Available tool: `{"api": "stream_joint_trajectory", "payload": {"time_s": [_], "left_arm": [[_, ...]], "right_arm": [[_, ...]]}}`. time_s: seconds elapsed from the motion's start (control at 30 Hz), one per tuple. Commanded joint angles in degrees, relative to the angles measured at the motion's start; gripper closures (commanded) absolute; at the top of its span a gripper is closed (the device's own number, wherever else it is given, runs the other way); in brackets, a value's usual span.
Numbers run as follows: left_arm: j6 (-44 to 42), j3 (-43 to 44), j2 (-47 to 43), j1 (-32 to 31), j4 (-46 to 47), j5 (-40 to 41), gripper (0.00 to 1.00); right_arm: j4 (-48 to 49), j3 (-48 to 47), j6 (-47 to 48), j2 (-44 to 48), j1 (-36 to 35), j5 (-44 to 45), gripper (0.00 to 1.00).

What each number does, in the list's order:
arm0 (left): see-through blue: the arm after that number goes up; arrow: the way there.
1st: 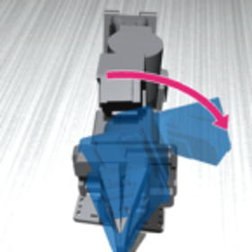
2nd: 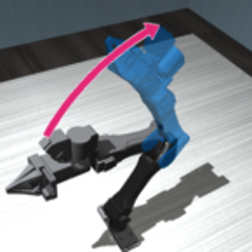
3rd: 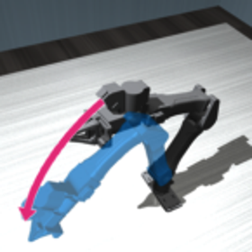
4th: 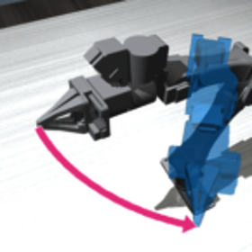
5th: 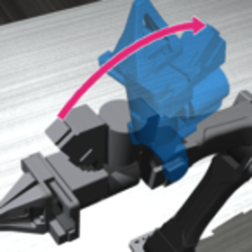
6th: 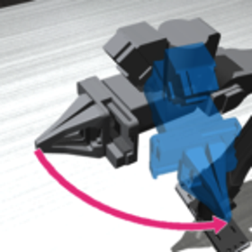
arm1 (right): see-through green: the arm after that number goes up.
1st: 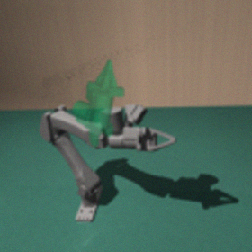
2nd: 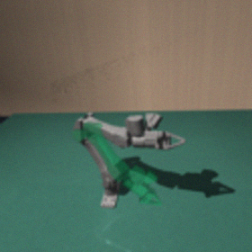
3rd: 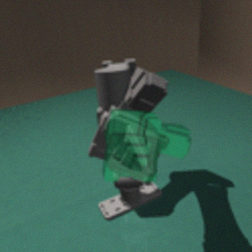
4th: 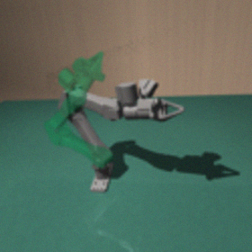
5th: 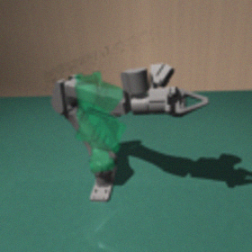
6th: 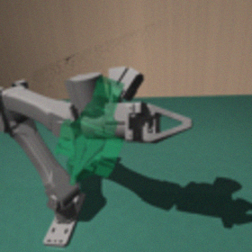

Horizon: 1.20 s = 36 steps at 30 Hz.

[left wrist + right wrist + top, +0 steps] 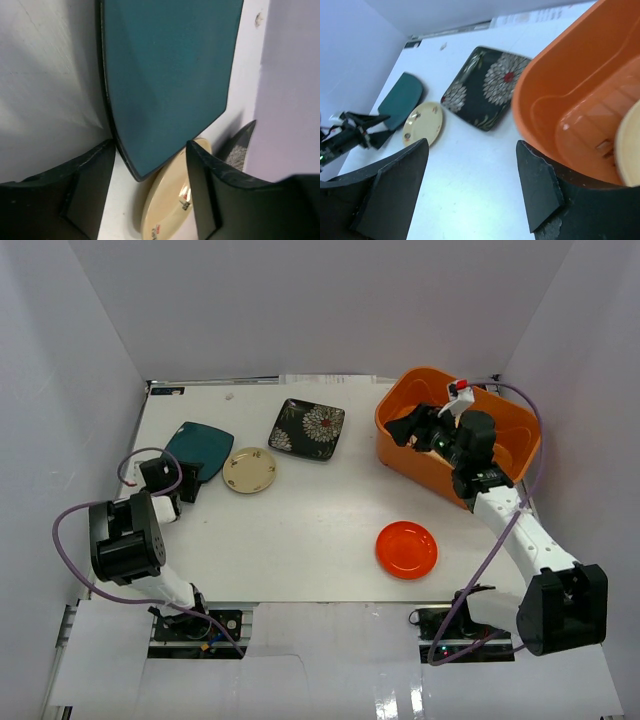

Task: Place the plates into the plastic bin on the countertop

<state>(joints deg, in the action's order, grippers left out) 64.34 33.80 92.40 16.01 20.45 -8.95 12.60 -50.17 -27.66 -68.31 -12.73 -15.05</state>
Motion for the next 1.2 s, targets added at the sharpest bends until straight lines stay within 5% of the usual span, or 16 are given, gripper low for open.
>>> {"api": "stream_joint_trajectory", "payload": {"time_s": [0.0,0.3,0.43,0.53,0.8,1.17], "left_arm": [[3.95,-3.03,2.42,0.07,6.70,-2.30,0.33],[10.19,-11.12,5.95,0.07,22.17,-2.83,0.55],[10.46,-12.53,5.86,0.16,26.04,-3.09,0.87],[9.76,-12.80,3.07,0.51,25.88,-3.44,1.00],[7.56,-12.97,-12.30,4.20,21.56,-4.23,1.00],[8.96,-12.09,-29.73,8.16,19.19,-11.34,1.00]], "right_arm": [[4.53,1.92,0.77,0.90,-5.35,-0.07,0.24],[5.50,3.15,1.47,-4.02,-15.12,3.00,0.25],[5.59,2.63,1.65,-5.68,-17.85,4.06,0.25],[5.85,1.92,1.21,-7.18,-19.52,3.89,0.25],[7.61,-2.64,-1.25,-12.19,-23.30,-0.76,0.25],[8.32,-18.46,-6.52,-29.15,-27.17,-9.73,0.11]]}}
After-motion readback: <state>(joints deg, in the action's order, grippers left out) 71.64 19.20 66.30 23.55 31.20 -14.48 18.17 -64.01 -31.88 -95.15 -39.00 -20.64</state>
